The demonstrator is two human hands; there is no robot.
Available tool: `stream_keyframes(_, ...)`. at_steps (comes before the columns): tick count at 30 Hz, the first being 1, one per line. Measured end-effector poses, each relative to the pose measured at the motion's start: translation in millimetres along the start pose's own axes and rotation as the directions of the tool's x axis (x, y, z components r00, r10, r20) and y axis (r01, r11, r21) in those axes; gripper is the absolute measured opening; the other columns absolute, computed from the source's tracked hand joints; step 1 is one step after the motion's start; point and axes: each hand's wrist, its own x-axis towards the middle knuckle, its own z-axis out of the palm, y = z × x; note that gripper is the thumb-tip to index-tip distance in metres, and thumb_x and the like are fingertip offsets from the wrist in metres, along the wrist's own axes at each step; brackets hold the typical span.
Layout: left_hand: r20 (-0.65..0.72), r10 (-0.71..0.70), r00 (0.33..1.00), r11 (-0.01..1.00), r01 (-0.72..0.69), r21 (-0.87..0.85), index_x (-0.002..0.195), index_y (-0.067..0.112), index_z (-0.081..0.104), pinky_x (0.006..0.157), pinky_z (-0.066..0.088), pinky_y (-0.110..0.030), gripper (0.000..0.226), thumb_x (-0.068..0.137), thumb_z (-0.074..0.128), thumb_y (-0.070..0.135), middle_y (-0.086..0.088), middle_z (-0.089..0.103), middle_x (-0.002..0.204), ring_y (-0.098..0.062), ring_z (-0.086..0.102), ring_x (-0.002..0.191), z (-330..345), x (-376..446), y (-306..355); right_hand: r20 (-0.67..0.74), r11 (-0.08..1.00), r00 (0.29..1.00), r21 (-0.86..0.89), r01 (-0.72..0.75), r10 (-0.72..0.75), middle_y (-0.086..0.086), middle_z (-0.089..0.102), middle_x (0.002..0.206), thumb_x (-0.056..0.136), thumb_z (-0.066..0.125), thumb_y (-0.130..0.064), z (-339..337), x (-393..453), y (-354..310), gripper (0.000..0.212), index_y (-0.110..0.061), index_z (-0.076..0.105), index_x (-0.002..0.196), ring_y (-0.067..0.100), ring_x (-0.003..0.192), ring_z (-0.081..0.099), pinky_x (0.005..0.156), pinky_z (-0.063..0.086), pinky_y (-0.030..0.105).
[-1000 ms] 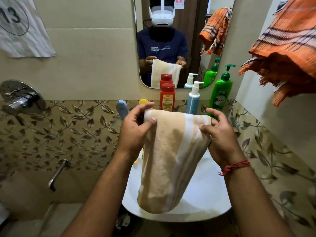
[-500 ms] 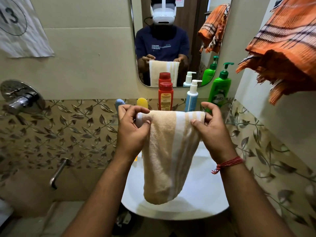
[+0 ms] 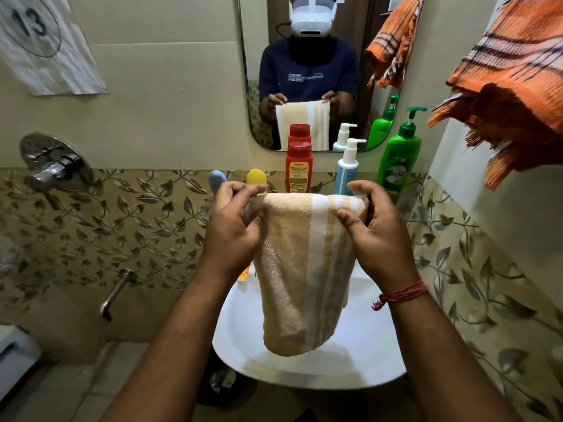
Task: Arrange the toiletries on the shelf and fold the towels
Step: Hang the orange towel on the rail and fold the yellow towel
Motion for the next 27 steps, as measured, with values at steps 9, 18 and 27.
stream_keyframes(9,-0.014,0.102,0.995,0.978,-0.098,0.182,0.125,0.004,0.067,0.098,0.049,-0.027,0.049,0.081,0.059,-0.016,-0.006,0.04,0.113,-0.017,0.049,0.105,17.9,0.0,4.4,-0.004,0.926,0.975,-0.313,0.209,-0.222,0.004,0.058,0.107,0.089,0.063,-0.001,-9.0,-9.8,-5.6,0.039,-0.013,0.061,0.127,0.015,0.093,0.056,0.082,0.046,0.022)
stream_keyframes(18,0.044,0.203,0.978,0.976,-0.206,0.073,0.104,0.016,0.067,0.086,0.028,-0.02,0.029,0.081,0.064,0.0,-0.008,0.046,0.112,-0.019,0.039,0.106,45.0,27.2,13.5,-0.17,0.684,0.942,-0.725,0.08,-0.29,0.009,0.054,0.102,0.091,0.062,-0.019,-46.4,-21.5,-46.8,0.024,-0.013,0.066,0.114,0.027,0.089,0.055,0.07,0.049,0.035)
stream_keyframes(27,0.132,0.473,0.871,0.782,-0.347,-0.518,0.105,0.012,0.067,0.077,0.037,-0.001,0.03,0.081,0.059,-0.004,0.003,0.053,0.108,-0.003,0.047,0.093,79.9,79.0,78.2,-0.417,0.39,0.839,-0.879,-0.274,-0.35,0.005,0.044,0.108,0.087,0.069,-0.019,-81.6,-40.4,-129.7,0.017,-0.017,0.068,0.104,0.022,0.096,0.051,0.074,0.053,0.039)
